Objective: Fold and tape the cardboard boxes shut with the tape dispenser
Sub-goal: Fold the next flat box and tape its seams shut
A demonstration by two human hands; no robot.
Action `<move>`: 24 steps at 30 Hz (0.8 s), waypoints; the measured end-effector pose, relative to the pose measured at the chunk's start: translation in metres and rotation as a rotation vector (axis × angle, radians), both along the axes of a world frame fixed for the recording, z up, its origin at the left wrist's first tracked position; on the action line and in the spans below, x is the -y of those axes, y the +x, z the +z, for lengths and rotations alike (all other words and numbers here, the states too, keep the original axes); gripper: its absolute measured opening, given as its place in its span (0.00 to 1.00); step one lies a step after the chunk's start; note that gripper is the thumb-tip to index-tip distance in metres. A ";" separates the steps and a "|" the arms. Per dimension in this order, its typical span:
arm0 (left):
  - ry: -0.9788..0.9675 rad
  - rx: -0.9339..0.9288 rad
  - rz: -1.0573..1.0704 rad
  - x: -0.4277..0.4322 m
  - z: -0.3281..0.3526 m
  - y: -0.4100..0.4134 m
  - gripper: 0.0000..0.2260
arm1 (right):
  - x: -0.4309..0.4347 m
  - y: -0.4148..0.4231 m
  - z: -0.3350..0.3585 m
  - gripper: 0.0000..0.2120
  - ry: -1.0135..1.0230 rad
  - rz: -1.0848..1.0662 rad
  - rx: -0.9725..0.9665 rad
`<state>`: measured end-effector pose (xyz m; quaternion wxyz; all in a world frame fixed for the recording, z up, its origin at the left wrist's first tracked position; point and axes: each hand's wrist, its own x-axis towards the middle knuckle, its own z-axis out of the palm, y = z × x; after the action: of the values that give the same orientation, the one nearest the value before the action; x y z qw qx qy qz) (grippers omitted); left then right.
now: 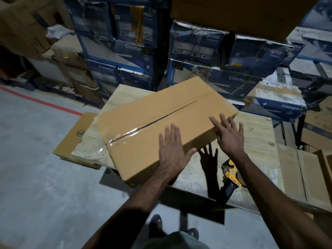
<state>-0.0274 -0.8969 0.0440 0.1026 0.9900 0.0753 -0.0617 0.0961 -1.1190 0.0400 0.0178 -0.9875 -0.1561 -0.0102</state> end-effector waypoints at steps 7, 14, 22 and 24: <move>-0.203 -0.011 -0.210 0.012 0.020 0.017 0.40 | -0.070 -0.041 -0.004 0.30 1.003 -0.545 -0.247; -0.038 0.145 -0.156 -0.162 0.051 0.000 0.34 | -0.113 -0.121 -0.009 0.45 1.211 -0.468 -0.493; -0.032 -0.003 0.269 -0.194 0.022 -0.045 0.44 | -0.104 -0.078 -0.003 0.37 1.115 -0.388 -0.493; -0.033 0.035 0.316 -0.157 0.020 -0.055 0.44 | -0.094 -0.045 -0.002 0.34 1.002 -0.386 -0.429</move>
<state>-0.0824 -0.7396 0.0645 0.1286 0.9649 0.2270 -0.0290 0.0511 -1.0246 0.0375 0.5125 -0.8490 0.0580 0.1146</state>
